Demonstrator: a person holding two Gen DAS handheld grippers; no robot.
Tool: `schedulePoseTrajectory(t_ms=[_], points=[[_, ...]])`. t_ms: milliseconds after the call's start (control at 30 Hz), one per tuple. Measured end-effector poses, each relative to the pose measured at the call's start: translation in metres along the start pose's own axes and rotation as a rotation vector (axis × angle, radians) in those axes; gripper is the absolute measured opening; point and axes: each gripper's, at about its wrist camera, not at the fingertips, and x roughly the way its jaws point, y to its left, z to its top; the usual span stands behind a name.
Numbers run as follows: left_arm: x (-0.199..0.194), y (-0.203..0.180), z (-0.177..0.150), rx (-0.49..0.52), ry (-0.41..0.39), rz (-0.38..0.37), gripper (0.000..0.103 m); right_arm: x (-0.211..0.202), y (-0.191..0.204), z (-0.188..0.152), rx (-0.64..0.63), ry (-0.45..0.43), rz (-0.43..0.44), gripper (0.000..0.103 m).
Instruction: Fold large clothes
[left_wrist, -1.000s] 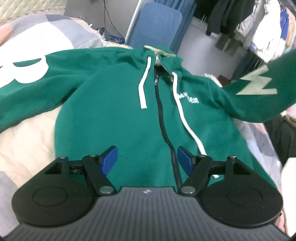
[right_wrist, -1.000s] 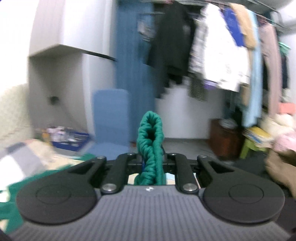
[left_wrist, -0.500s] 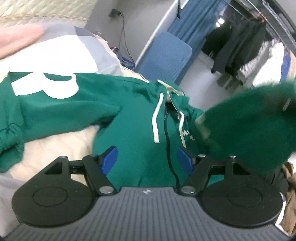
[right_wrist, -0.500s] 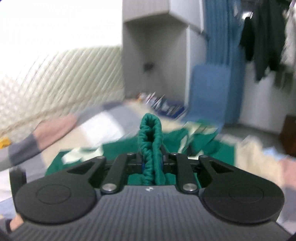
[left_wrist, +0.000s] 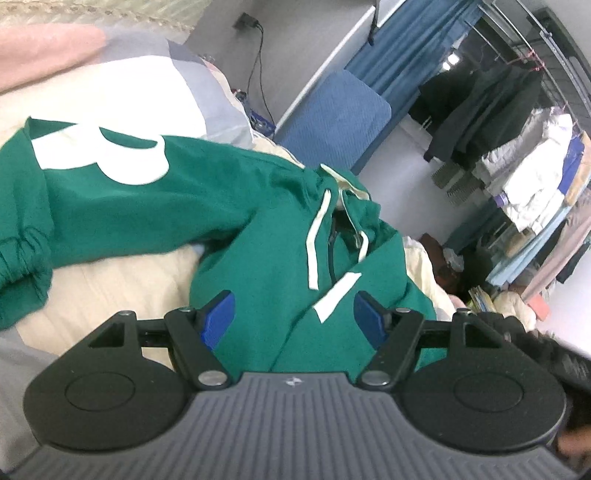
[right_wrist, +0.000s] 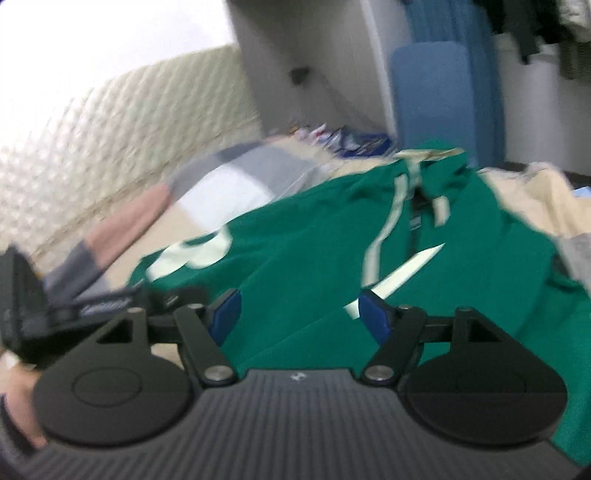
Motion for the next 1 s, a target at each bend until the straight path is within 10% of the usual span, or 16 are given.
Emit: schedulePoseTrajectory(t_ms=[300, 733, 800, 867, 1000], points=[[0.026, -0.016, -0.022, 0.072, 0.058, 0.007, 0.075, 0.050, -0.170, 0.012, 0.359, 0.029, -0.319, 0.072], [0.073, -0.029, -0.033, 0.135, 0.103, -0.018, 0.075, 0.143, -0.276, 0.006, 0.607, -0.046, -0.181, 0.074], [0.078, -0.033, -0.038, 0.158, 0.105, -0.011, 0.075, 0.144, -0.281, 0.009, 0.609, -0.075, -0.153, 0.064], [0.081, -0.037, -0.045, 0.183, 0.112, -0.011, 0.075, 0.137, -0.283, 0.012, 0.587, -0.121, -0.140, 0.020], [0.081, -0.047, -0.054, 0.203, 0.105, -0.041, 0.075, 0.123, -0.303, 0.017, 0.638, -0.269, -0.109, 0.011]])
